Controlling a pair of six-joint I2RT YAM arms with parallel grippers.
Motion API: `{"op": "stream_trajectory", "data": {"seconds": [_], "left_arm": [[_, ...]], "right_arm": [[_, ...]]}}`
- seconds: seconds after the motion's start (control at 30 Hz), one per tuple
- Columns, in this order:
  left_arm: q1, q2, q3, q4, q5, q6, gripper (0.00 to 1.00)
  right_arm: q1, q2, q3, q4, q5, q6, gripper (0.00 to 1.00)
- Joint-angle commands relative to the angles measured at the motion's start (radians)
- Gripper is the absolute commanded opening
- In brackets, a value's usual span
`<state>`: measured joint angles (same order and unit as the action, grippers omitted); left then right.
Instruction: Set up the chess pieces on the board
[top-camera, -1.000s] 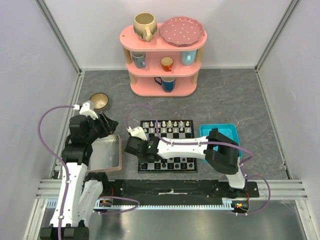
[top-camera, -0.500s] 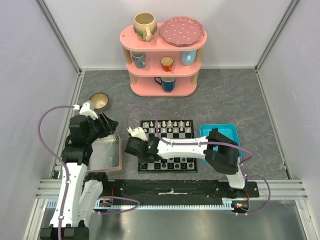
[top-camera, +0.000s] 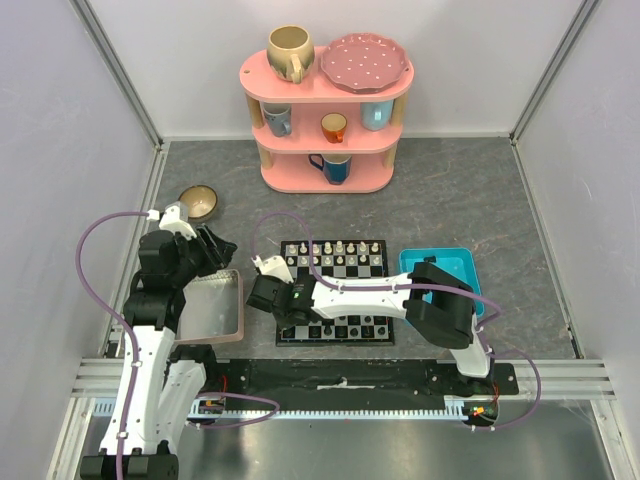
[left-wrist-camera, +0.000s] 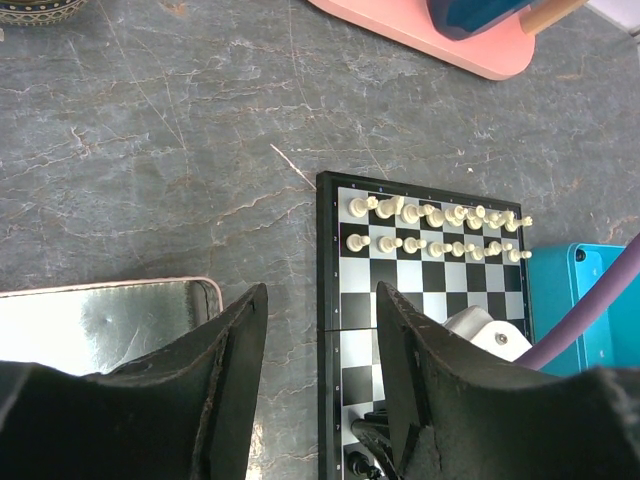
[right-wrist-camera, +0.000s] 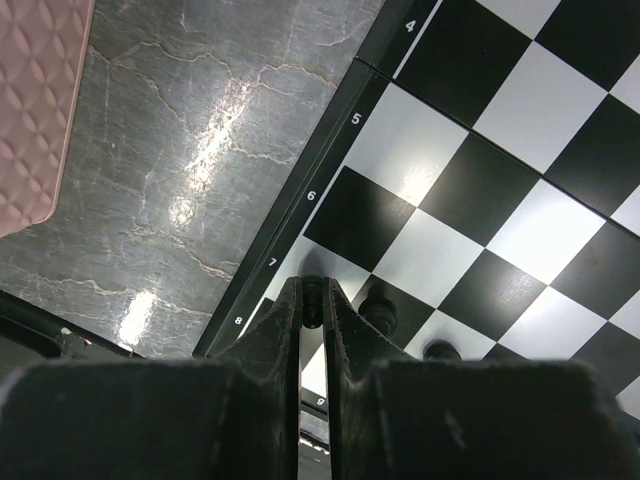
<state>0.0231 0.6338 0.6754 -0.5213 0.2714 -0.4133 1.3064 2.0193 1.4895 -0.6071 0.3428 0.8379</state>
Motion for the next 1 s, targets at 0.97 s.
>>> {"op": "stream_trajectory", "data": {"seconds": [0.97], "left_arm": [[0.005,-0.009,-0.002,0.038,0.012,0.024,0.57]], "right_arm": [[0.001,-0.059,0.046,0.006,0.079,0.024,0.3]]}}
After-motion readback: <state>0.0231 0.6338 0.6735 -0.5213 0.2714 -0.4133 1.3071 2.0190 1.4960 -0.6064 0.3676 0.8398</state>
